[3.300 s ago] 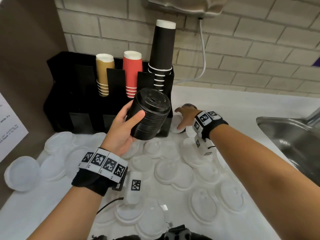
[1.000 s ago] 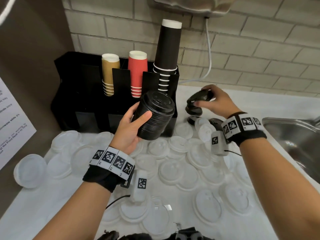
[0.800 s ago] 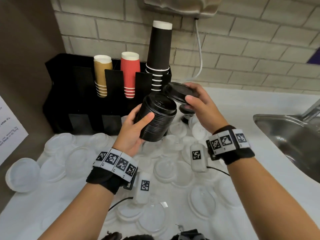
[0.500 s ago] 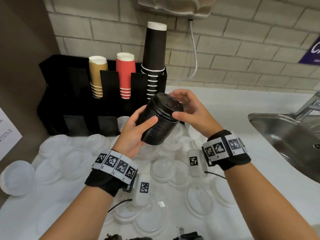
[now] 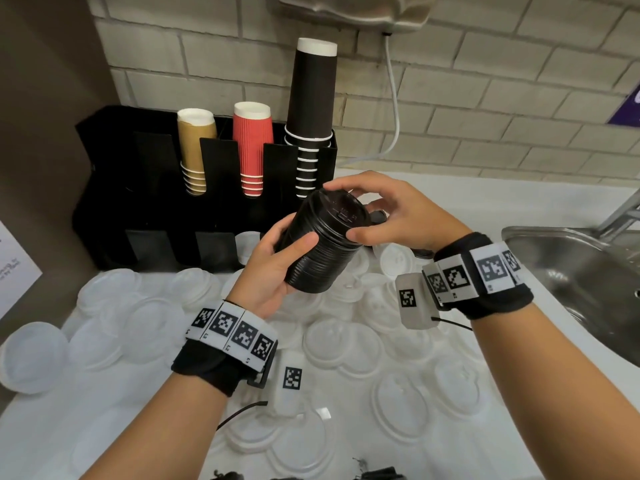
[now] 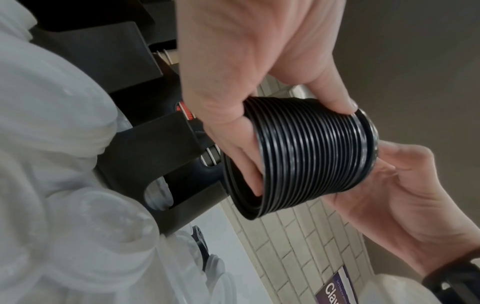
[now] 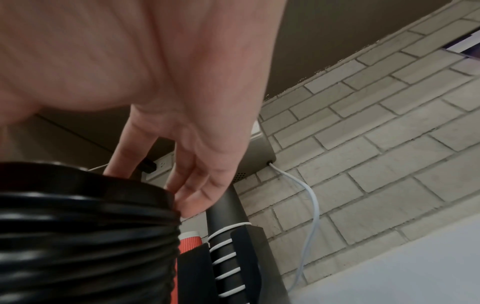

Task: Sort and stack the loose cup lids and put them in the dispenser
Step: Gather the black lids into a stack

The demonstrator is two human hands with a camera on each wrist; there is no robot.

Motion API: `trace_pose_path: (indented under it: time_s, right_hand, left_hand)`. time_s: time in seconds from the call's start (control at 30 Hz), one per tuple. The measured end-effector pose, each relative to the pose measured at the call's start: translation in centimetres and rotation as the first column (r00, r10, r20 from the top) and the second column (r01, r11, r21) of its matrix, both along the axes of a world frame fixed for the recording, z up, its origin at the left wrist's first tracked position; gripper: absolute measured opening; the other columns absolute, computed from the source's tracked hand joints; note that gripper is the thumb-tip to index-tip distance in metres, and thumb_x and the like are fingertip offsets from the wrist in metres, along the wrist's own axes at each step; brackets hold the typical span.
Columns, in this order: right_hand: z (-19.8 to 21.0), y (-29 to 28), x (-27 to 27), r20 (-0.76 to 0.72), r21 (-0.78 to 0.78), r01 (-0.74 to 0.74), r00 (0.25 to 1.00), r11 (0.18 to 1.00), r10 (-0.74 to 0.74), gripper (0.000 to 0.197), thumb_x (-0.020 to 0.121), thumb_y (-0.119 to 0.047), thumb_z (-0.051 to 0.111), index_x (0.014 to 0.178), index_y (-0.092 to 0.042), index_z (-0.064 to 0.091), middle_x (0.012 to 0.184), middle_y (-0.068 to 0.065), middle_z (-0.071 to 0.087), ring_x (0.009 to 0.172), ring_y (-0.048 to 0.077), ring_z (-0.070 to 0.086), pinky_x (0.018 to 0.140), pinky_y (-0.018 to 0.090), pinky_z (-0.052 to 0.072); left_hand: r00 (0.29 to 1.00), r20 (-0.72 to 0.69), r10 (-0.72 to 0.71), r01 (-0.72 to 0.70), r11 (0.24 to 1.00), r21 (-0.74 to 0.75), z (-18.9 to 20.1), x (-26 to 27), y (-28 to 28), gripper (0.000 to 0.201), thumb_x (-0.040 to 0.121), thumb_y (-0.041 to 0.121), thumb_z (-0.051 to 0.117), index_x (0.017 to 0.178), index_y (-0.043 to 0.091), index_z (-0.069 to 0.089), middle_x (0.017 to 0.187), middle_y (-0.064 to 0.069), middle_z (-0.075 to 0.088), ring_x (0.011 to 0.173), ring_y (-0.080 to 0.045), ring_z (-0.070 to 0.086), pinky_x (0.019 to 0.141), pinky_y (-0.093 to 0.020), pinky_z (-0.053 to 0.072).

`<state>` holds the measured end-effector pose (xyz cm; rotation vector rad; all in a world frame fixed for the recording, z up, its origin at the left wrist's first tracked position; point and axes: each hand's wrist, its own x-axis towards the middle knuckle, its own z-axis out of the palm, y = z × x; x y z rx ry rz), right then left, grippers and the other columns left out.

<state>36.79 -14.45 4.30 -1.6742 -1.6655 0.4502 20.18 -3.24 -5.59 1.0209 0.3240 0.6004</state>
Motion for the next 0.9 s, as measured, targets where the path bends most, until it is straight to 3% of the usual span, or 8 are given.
trace_pose_path:
  time_s: [0.17, 0.37, 0.5, 0.6, 0.67, 0.73, 0.8, 0.9]
  right_hand:
    - [0.1, 0.3, 0.3, 0.034, 0.010, -0.021, 0.999, 1.000, 0.021, 0.059, 0.076, -0.003, 0.076, 0.128, -0.024, 0.058, 0.121, -0.001, 0.056, 0.115, 0.014, 0.052, 0.095, 0.037, 0.051]
    - [0.6, 0.6, 0.7, 0.029, -0.095, -0.054, 0.998, 0.994, 0.057, 0.058, 0.077, -0.004, 0.075, 0.129, -0.023, 0.059, 0.122, -0.004, 0.056, 0.114, 0.010, 0.053, 0.096, 0.036, 0.050]
    - [0.7, 1.3, 0.6, 0.050, -0.136, -0.094, 0.994, 0.986, 0.102, 0.058, 0.077, -0.009, 0.077, 0.130, -0.025, 0.058, 0.123, -0.004, 0.054, 0.116, 0.009, 0.053, 0.096, 0.034, 0.051]
    - [1.1, 1.8, 1.6, -0.091, -0.127, -0.164, 0.984, 0.978, 0.153, 0.049, 0.081, -0.021, 0.074, 0.127, -0.027, 0.058, 0.129, -0.001, 0.056, 0.120, 0.013, 0.054, 0.098, 0.031, 0.050]
    - [1.1, 2.7, 3.2, -0.244, -0.016, -0.033, 0.969, 0.999, 0.028, 0.028, 0.089, -0.023, 0.063, 0.117, -0.028, 0.062, 0.124, -0.003, 0.060, 0.115, 0.015, 0.059, 0.097, 0.031, 0.050]
    - [0.3, 4.1, 5.6, -0.267, -0.024, 0.250, 0.932, 0.968, -0.247, 0.015, 0.095, -0.017, 0.054, 0.103, -0.025, 0.064, 0.110, -0.005, 0.063, 0.103, 0.013, 0.060, 0.095, 0.034, 0.048]
    - [-1.2, 5.7, 8.0, -0.023, -0.205, 0.441, 0.890, 0.874, -0.455, 0.016, 0.096, -0.018, 0.051, 0.104, -0.020, 0.064, 0.111, 0.001, 0.062, 0.103, 0.017, 0.056, 0.094, 0.036, 0.045]
    - [-4.8, 8.3, 10.5, 0.480, -0.492, 0.560, 0.813, 0.666, -0.329, 0.036, 0.097, -0.031, 0.050, 0.121, -0.006, 0.059, 0.129, 0.010, 0.055, 0.118, 0.029, 0.051, 0.094, 0.034, 0.040]
  left_hand:
    - [1.000, -0.011, -0.020, 0.020, 1.000, -0.010, 0.2, 0.2, 0.2, 0.060, 0.067, 0.033, 0.074, 0.124, 0.033, 0.058, 0.129, -0.002, 0.063, 0.114, -0.019, 0.064, 0.079, -0.038, 0.057]
    - [0.999, -0.012, -0.037, 0.037, 0.999, 0.024, 0.1, 0.2, 0.5, 0.052, 0.069, 0.029, 0.075, 0.119, 0.036, 0.061, 0.127, -0.002, 0.064, 0.116, -0.020, 0.063, 0.077, -0.034, 0.057]
    - [1.000, -0.005, -0.030, 0.030, 0.999, 0.016, -0.1, 0.1, 0.8, 0.054, 0.075, 0.025, 0.072, 0.127, 0.032, 0.057, 0.130, -0.004, 0.063, 0.118, -0.021, 0.062, 0.079, -0.034, 0.057]
    - [1.000, 0.004, 0.015, -0.015, 1.000, -0.014, 0.0, 0.2, 1.1, 0.063, 0.076, 0.022, 0.068, 0.136, 0.024, 0.051, 0.134, -0.007, 0.060, 0.118, -0.023, 0.061, 0.081, -0.035, 0.057]
    - [0.999, 0.016, 0.035, -0.035, 0.998, -0.047, 0.3, 0.2, 1.4, 0.067, 0.075, 0.023, 0.066, 0.140, 0.021, 0.047, 0.133, -0.007, 0.060, 0.113, -0.020, 0.064, 0.076, -0.034, 0.058]
    - [0.999, 0.022, 0.047, -0.045, 0.997, -0.063, 0.5, 0.3, 1.7, 0.070, 0.074, 0.024, 0.065, 0.141, 0.022, 0.046, 0.131, -0.005, 0.062, 0.108, -0.017, 0.067, 0.072, -0.033, 0.058]
    - [0.998, 0.022, 0.055, -0.054, 0.997, -0.062, 0.6, 0.3, 2.0, 0.071, 0.074, 0.025, 0.064, 0.142, 0.022, 0.045, 0.130, -0.004, 0.062, 0.110, -0.018, 0.066, 0.072, -0.033, 0.058]
    - [0.997, 0.016, 0.072, -0.071, 0.996, -0.058, 0.8, 0.4, 2.6, 0.072, 0.075, 0.025, 0.064, 0.144, 0.021, 0.043, 0.132, -0.005, 0.062, 0.115, -0.020, 0.063, 0.073, -0.033, 0.058]
